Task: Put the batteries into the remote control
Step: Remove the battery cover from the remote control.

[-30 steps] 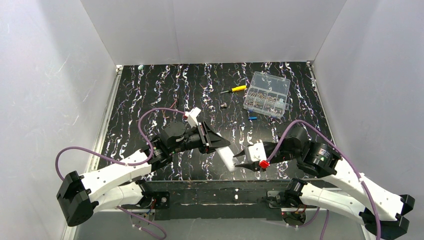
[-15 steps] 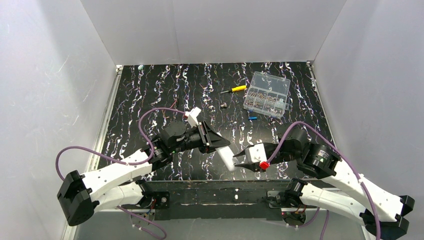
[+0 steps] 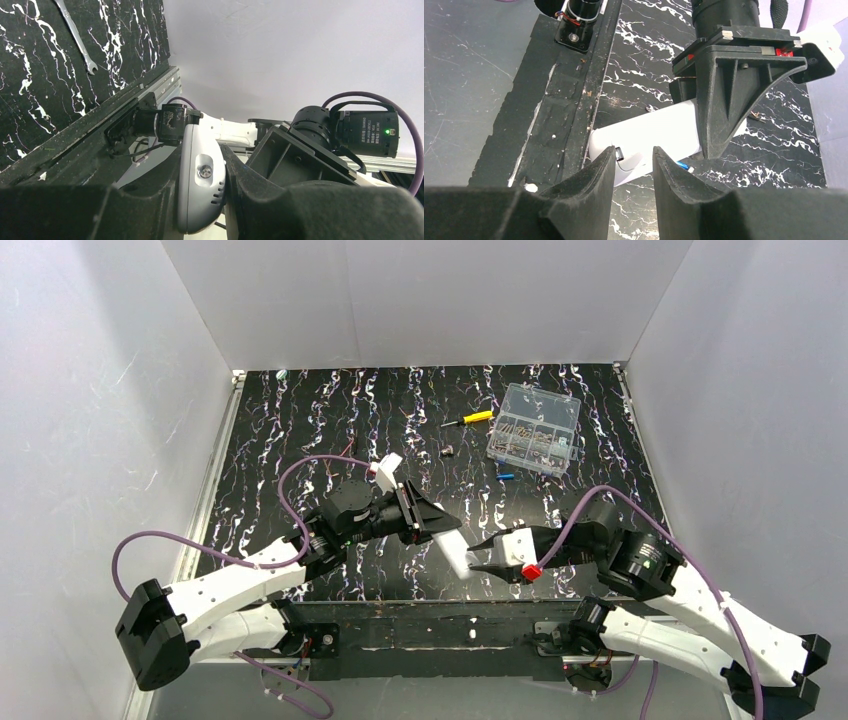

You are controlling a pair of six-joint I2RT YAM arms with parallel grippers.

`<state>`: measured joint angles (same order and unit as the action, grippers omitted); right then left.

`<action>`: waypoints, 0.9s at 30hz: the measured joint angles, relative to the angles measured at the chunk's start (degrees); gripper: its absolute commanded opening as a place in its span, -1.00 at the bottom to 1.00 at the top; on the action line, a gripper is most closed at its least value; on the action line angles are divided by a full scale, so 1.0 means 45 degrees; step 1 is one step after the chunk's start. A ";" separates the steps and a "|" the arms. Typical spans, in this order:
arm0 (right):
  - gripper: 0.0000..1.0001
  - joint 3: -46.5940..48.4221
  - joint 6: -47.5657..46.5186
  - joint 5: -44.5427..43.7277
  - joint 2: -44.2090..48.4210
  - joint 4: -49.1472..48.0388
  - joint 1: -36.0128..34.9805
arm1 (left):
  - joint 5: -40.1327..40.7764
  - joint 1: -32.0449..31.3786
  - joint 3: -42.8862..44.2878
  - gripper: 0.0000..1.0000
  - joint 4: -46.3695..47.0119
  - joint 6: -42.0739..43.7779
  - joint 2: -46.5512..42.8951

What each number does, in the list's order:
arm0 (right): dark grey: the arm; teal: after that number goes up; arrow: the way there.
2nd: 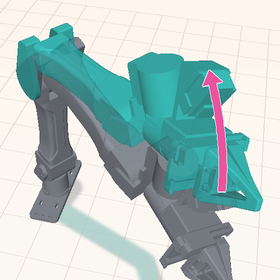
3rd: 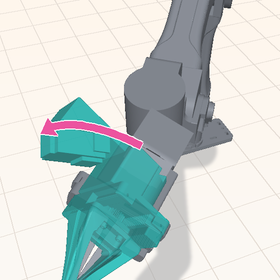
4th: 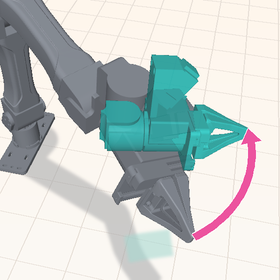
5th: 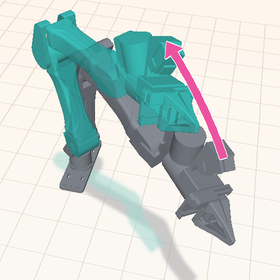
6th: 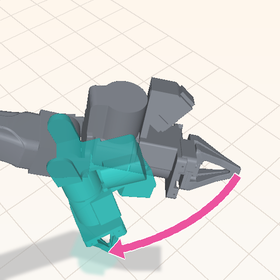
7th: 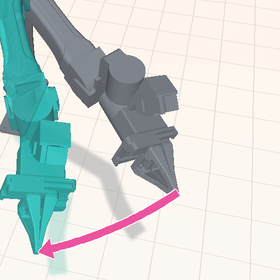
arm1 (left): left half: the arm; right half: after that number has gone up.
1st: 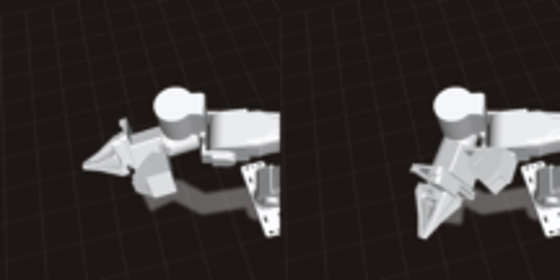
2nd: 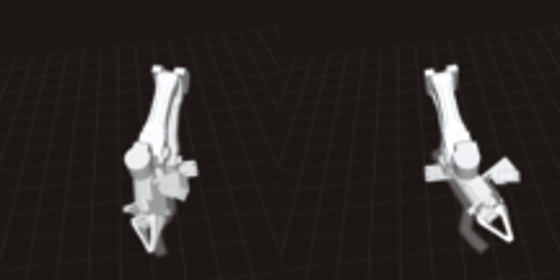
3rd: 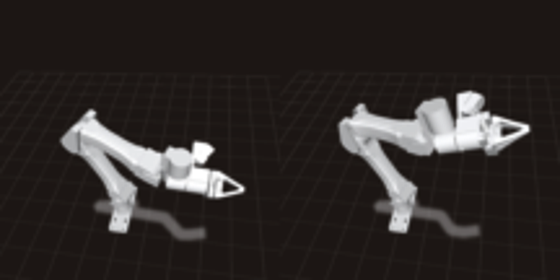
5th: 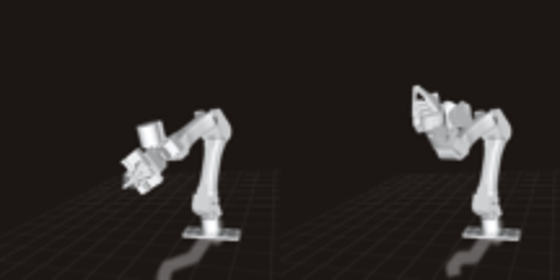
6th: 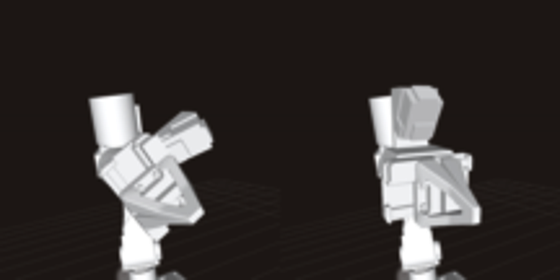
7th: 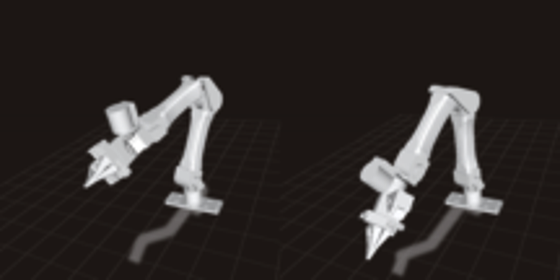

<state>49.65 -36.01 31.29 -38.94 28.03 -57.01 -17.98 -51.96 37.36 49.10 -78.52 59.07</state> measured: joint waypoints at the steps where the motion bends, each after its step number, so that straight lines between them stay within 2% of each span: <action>1: -0.20 -0.0024 0.0005 -0.0053 0.0063 -0.0039 0.0000 | 0.0005 0.0005 0.0000 -1.00 0.0019 -0.0029 0.0000; 27: -0.20 -0.0180 0.0058 -0.0835 0.0471 -0.0272 -0.0005 | 0.0117 0.0034 0.0049 -1.00 0.0461 -0.0355 0.0379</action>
<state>48.84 -35.75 27.53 -36.82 26.81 -57.04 -17.45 -51.81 37.58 51.18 -80.12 60.77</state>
